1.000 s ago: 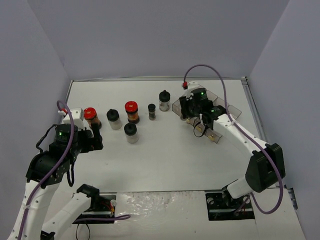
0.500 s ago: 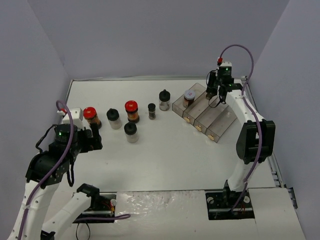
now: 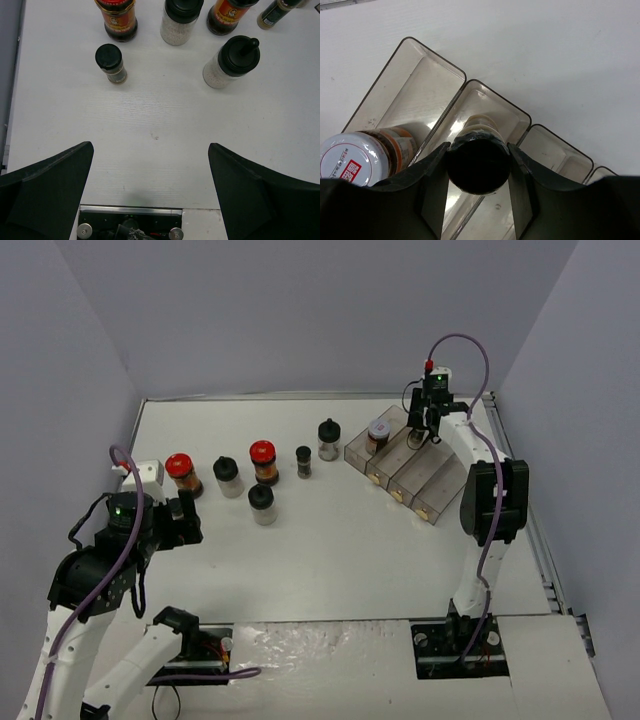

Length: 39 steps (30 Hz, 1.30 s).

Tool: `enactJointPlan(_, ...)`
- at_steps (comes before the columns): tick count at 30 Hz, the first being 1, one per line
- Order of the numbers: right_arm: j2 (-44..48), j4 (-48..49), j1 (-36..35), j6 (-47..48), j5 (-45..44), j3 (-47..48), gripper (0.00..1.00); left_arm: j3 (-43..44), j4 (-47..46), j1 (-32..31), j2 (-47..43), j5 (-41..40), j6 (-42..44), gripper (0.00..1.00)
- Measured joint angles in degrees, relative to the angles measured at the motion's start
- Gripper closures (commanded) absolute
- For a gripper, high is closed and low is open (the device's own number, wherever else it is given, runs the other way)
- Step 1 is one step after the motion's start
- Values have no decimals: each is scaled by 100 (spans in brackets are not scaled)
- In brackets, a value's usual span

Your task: Organize the condiment bottles

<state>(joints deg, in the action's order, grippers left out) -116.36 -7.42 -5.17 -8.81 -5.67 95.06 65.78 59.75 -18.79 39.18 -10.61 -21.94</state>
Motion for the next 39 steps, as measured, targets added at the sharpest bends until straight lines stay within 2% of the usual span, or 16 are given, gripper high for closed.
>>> enactJointPlan(3, -192, 46, 11, 2, 4, 88, 96, 0, 50, 0, -29, -7, -13, 3)
enactJointPlan(6, -367, 51, 24, 0, 5, 99, 84, 0, 96, 0, -48, -22, -49, 3)
enactJointPlan(17, -433, 96, 26, 59, 71, 105, 23, 0, 172, 0, -111, -72, -131, 3)
enactJointPlan(22, -65, -24, 13, 155, 211, 29, 16, 0, 177, 0, -137, -83, -149, 3)
enactJointPlan(27, 1053, -230, -232, 428, 419, -159, 16, 0, 171, 0, -136, -83, -154, 3)
enactJointPlan(33, 2414, -196, -1536, 878, 937, -373, 16, 0, 164, 0, -93, -102, -152, 3)
enactJointPlan(39, 2314, -133, -2515, 1193, 1358, -390, 15, 2, 163, 0, -66, -103, -148, 3)
